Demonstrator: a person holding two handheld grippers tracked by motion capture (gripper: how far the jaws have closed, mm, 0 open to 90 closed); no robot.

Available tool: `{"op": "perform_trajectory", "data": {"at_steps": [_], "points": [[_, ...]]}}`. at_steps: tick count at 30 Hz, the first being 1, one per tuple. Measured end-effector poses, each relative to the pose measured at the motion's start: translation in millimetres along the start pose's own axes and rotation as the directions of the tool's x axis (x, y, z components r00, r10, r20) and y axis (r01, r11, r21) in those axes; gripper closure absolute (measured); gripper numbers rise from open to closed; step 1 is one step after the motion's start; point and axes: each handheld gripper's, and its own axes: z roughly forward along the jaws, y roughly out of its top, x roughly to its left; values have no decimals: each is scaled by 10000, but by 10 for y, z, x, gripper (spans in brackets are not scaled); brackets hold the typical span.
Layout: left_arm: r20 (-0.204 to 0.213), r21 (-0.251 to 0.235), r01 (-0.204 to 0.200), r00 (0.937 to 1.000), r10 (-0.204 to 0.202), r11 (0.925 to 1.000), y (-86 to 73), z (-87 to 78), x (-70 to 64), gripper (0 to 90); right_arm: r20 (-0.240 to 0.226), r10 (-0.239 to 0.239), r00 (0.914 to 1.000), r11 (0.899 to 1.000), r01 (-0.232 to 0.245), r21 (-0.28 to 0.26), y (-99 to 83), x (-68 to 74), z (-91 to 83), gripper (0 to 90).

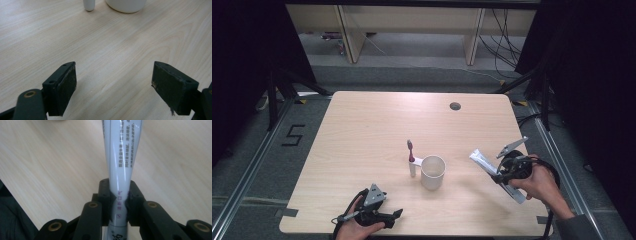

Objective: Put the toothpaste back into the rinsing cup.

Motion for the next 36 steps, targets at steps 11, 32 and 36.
{"op": "perform_trajectory", "data": {"at_steps": [11,32,36], "points": [[-58,-26,32,10000,-32,10000,3,-11,11,195,-115,347,9993,9644,-365,-2618,212,-91,-67,773],[-43,-205,197,9998,-198,9996,0,-16,20,194,-647,-4,9979,8327,-355,-5525,785,117,-16,775],[-39,-209,181,9998,-181,9996,0,-19,17,194,-676,-392,9969,8009,-91,-5988,874,181,-28,775]]}}
